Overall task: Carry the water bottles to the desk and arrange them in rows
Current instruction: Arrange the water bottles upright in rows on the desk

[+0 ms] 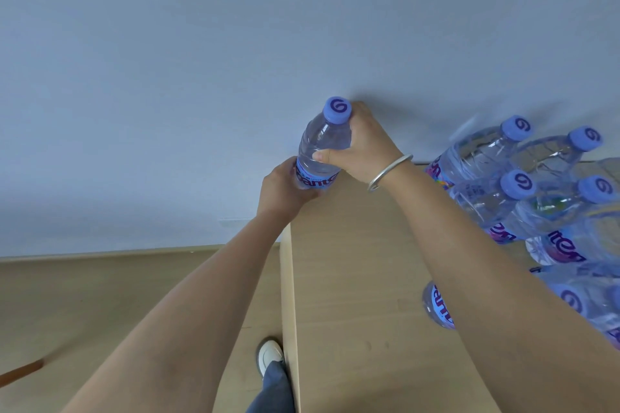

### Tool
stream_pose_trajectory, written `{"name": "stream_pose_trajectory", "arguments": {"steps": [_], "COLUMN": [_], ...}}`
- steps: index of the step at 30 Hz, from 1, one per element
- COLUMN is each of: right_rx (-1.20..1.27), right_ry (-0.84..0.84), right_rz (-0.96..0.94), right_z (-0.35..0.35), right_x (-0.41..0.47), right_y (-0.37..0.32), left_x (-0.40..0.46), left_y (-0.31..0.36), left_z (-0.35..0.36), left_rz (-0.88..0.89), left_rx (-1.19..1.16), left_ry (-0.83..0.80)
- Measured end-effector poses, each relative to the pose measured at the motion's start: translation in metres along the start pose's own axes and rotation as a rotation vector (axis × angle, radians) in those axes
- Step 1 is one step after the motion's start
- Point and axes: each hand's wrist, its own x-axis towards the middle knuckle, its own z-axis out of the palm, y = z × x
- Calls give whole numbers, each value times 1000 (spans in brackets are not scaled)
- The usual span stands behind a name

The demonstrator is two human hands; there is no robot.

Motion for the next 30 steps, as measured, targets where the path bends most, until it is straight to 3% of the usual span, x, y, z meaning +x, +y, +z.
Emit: {"name": "stream_pose_trajectory", "arguments": {"steps": [5,9,11,13,16,19,22,30], "right_rx": [112,-25,-106,-51,-98,-358,-482,-399], "right_ry": [124,92,116,259,399,165,-117,-61], "right_rz": [29,60,25,6,151,378,355,293], "right_z": [3,-8,-35,-80,-149,-174,-159,-142], "right_x": [-10,-31,-55,-85,-119,-122,-122,-119], "right_y": [-2,-16,-20,-18,-3,18,29,64], "left_x": [-4,-20,-38,-59,-87,-103,-113,-137], "left_y": [3,5,2,-1,3,18,37,54], "left_z": [3,7,12,18,31,47,65,77], "left_rz": [-45,-132,-146,-126,-79,-74,-50,-46], "left_rx": [-2,28,83,155,224,196,160,110], "left_ry": [19,11,-8,-29,-52,-68,-100,-117]}}
